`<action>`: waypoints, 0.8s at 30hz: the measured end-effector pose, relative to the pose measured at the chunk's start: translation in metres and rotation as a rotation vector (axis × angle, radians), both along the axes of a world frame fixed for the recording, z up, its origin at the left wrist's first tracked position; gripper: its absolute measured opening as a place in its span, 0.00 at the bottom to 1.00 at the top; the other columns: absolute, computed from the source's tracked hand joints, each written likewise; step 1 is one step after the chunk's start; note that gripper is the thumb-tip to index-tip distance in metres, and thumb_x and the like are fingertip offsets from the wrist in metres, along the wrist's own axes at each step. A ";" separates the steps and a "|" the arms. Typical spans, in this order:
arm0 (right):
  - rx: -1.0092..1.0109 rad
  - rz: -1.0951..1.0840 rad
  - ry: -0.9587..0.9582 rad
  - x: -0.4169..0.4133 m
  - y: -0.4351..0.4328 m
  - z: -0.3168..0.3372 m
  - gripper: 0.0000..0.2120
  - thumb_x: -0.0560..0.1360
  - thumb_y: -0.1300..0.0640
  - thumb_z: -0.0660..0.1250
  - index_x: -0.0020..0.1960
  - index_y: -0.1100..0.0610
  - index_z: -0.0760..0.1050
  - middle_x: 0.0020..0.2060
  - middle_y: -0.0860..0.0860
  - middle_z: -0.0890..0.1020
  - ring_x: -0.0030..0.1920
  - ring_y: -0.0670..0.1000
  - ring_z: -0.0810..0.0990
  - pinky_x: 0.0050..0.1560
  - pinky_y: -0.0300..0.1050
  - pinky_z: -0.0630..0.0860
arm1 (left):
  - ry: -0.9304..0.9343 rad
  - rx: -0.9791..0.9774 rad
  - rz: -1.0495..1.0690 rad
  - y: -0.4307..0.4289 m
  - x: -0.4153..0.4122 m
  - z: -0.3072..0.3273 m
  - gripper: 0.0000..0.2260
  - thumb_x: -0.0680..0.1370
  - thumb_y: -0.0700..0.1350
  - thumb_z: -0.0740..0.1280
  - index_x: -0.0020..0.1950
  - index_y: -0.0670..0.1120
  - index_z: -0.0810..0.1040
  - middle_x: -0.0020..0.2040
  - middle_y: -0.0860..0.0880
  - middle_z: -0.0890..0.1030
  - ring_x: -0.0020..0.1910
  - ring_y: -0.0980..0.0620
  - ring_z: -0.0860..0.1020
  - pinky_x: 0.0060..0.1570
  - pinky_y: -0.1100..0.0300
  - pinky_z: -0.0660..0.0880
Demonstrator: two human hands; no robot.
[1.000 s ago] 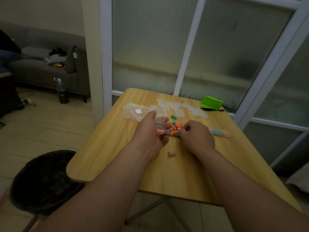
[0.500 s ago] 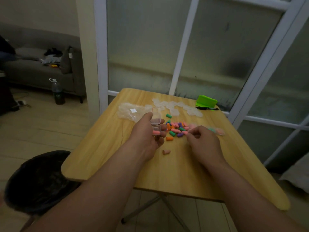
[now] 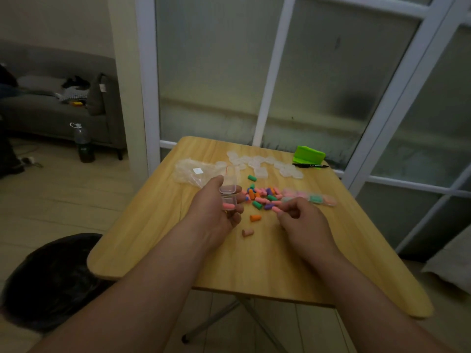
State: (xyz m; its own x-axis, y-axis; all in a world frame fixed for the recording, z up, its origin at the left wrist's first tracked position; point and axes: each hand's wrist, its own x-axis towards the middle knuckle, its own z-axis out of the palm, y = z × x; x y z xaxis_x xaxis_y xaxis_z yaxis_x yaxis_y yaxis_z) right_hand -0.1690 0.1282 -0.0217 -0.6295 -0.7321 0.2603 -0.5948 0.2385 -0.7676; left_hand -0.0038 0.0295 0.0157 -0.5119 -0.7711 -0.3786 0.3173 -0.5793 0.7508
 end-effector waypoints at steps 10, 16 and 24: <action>-0.098 0.112 0.005 0.010 0.001 0.021 0.02 0.80 0.54 0.74 0.50 0.48 0.82 0.45 0.45 0.84 0.47 0.43 0.81 0.40 0.36 0.72 | 0.030 -0.007 -0.061 0.008 -0.004 0.001 0.21 0.86 0.57 0.56 0.55 0.42 0.79 0.39 0.46 0.78 0.28 0.54 0.70 0.30 0.61 0.67; -0.134 0.252 0.169 0.025 0.001 0.033 0.02 0.79 0.51 0.75 0.50 0.46 0.84 0.44 0.45 0.81 0.44 0.43 0.78 0.41 0.31 0.70 | 0.018 -0.054 -0.182 0.013 -0.007 0.000 0.21 0.86 0.60 0.55 0.58 0.45 0.79 0.39 0.46 0.77 0.30 0.53 0.71 0.36 0.58 0.67; -0.134 0.261 0.243 0.033 0.001 0.034 0.03 0.78 0.49 0.76 0.51 0.44 0.86 0.44 0.46 0.78 0.45 0.41 0.78 0.41 0.30 0.69 | 0.042 -0.063 -0.202 0.016 -0.010 -0.004 0.25 0.86 0.59 0.56 0.71 0.41 0.77 0.51 0.43 0.82 0.36 0.52 0.77 0.33 0.60 0.75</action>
State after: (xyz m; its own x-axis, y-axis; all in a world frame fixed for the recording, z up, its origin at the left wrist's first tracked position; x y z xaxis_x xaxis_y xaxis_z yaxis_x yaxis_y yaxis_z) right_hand -0.1360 0.1289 0.0126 -0.3348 -0.8091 0.4830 -0.7908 -0.0375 -0.6110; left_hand -0.0142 0.0450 0.0117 -0.6730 -0.6724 -0.3081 0.2313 -0.5870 0.7759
